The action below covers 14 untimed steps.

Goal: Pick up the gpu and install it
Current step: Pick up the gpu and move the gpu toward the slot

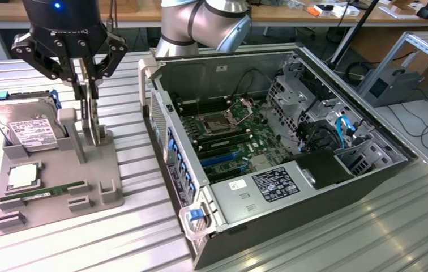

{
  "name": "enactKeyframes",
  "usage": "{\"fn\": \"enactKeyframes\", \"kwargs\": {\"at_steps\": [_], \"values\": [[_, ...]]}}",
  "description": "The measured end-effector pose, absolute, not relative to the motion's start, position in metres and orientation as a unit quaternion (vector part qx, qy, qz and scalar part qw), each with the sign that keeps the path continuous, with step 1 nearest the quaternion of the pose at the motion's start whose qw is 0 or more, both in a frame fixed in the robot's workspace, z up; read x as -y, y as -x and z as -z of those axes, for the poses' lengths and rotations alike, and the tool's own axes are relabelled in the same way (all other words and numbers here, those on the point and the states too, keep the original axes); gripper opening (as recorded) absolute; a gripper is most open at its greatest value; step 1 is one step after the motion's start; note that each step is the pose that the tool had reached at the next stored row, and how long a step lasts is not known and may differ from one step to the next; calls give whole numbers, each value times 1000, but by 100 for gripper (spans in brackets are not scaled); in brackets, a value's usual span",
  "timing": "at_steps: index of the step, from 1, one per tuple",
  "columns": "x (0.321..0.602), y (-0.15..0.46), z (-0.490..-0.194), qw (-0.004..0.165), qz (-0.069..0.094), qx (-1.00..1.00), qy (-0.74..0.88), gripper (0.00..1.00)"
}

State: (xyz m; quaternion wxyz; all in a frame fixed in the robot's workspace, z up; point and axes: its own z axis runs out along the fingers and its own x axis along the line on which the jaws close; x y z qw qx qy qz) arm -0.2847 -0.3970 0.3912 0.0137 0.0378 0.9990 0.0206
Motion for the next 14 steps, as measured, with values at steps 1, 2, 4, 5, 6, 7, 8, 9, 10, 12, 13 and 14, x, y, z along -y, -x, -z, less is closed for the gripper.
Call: {"fn": "enactKeyframes", "kwargs": {"at_steps": [1,2,4,5,6,7,8,9,10,12,13,14], "values": [[397,285,-392,14,-21,-999,-38,27],[397,285,-392,14,-21,-999,-38,27],[397,285,-393,14,-21,-999,-38,27],[397,285,-394,14,-21,-999,-38,27],[397,285,-395,14,-21,-999,-38,27],[397,285,-396,14,-21,-999,-38,27],[397,285,-397,14,-21,-999,-38,27],[397,285,-398,14,-21,-999,-38,27],[397,285,-399,14,-21,-999,-38,27],[397,285,-400,14,-21,-999,-38,27],[397,285,-400,14,-21,-999,-38,27],[397,285,-401,14,-21,-999,-38,27]]}}
